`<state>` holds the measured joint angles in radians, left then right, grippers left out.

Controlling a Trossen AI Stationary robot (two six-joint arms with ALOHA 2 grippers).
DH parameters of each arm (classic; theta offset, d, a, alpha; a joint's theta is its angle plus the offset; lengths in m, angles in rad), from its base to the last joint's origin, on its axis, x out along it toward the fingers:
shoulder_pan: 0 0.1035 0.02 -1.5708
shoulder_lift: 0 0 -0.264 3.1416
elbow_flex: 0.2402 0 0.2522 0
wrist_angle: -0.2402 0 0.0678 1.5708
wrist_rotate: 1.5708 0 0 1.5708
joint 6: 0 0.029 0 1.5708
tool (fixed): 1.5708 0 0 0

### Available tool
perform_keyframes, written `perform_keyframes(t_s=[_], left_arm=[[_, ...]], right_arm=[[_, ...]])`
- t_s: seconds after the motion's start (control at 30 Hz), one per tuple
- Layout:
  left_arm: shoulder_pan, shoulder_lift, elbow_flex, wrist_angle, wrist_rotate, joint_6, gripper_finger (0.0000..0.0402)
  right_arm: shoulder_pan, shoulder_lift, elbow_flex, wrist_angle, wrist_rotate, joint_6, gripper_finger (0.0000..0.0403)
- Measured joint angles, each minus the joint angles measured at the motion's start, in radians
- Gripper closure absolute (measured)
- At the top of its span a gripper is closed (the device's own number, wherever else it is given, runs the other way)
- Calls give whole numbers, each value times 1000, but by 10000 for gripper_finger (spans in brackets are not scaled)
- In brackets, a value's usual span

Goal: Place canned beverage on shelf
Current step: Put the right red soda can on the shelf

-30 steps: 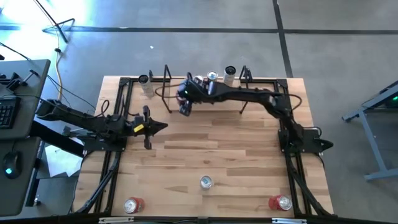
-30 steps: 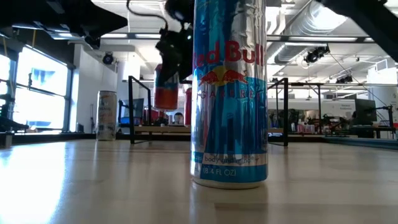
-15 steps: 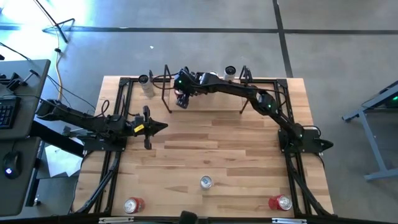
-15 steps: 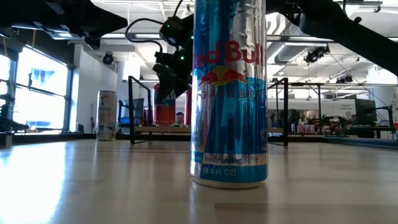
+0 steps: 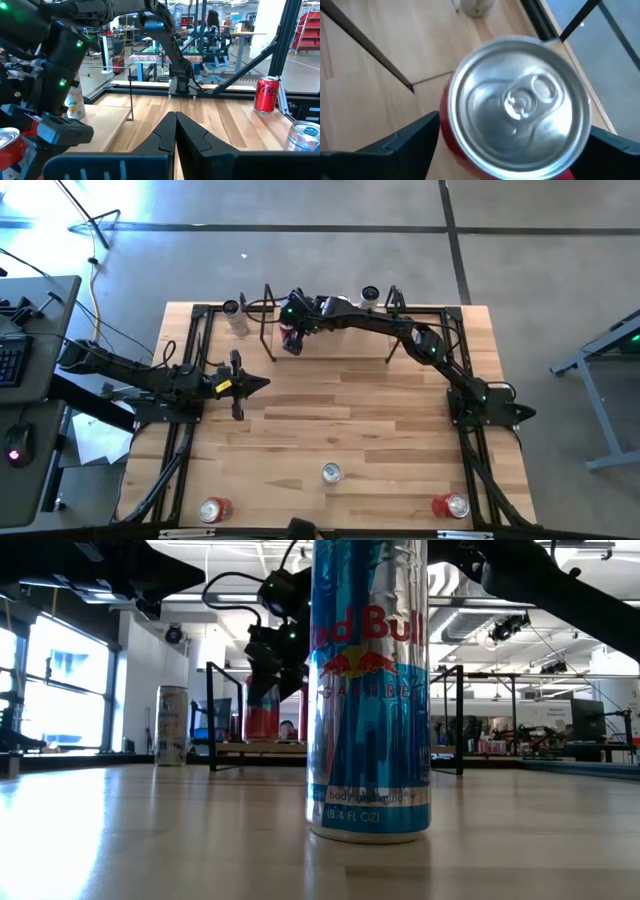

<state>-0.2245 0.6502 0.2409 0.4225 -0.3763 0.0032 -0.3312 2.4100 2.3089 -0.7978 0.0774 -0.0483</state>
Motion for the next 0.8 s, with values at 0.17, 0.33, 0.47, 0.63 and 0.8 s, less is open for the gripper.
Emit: perform_keyframes(t_s=[0.17, 0.33, 0.47, 0.63, 0.8], left_arm=[[0, 0, 0, 0, 0, 0, 401], [0, 0, 1, -6, 1, -27, 401], [0, 8, 1, -11, 33, -55, 401], [0, 11, 1, -16, 37, -51, 401], [0, 11, 1, -17, 37, -45, 402]], right_arm=[[9, 0, 35, -9, 65, -14, 34], [29, -52, 45, -3, 77, -32, 34], [57, -97, 47, -30, 80, -54, 44], [95, -128, 44, -77, 118, -88, 104], [109, -127, -38, -52, 152, -107, 245]])
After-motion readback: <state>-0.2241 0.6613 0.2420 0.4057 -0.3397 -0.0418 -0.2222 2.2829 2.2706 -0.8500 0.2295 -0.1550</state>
